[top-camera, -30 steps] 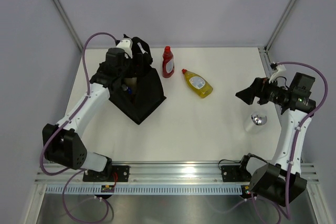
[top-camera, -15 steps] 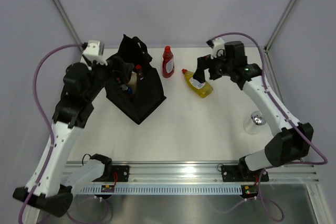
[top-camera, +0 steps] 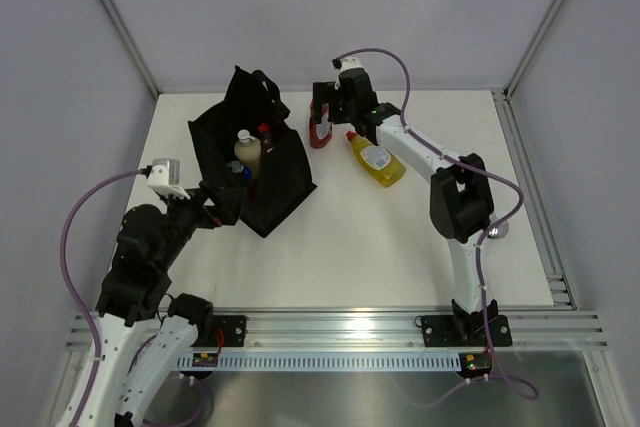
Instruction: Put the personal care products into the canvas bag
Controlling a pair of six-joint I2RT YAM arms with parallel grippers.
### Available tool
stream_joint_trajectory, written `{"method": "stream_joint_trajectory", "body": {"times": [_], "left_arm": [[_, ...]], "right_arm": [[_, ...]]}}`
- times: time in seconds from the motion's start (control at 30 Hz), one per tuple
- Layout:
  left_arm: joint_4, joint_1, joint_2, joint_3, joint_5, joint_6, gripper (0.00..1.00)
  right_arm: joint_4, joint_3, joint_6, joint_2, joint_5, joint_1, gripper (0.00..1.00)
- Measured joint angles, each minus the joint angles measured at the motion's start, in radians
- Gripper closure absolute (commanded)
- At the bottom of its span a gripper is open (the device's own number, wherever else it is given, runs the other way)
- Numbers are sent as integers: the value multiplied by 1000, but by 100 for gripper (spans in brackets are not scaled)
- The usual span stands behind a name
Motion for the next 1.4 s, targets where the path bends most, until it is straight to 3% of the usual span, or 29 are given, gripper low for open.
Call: {"method": "stream_joint_trajectory", "body": {"times": [0.43, 0.53, 0.63, 0.77, 0.8, 0.9, 1.0, 1.17, 1.4], "left_arm": [[-11, 0, -100, -72, -27, -72, 1], [-11, 0, -97, -72, -27, -71, 1], [-11, 0, -91, -72, -26, -71, 1], [-10, 0, -82, -72, -24, -71, 1], [-10, 0, -79, -72, -21, -71, 1], [-10, 0, -75, -72, -17, -71, 1], [-11, 0, -82, -72, -15, -71, 1], [-22, 0, -125, -72, -15, -71, 1], [-77, 0, -207, -72, -21, -68, 1]], "right_arm": [[69, 374, 109, 338, 300, 71, 1], [69, 378, 134, 368, 346, 71, 6], [94, 334, 145, 368, 360, 70, 16], [97, 308, 161, 368, 349, 69, 46], [100, 308, 162, 368, 348, 67, 62], [115, 304, 169, 367, 310, 52, 89], [141, 265, 167, 344, 244, 27, 98], [124, 128, 66, 229, 31, -32, 100], [-113, 190, -142, 54, -277, -72, 100]]}}
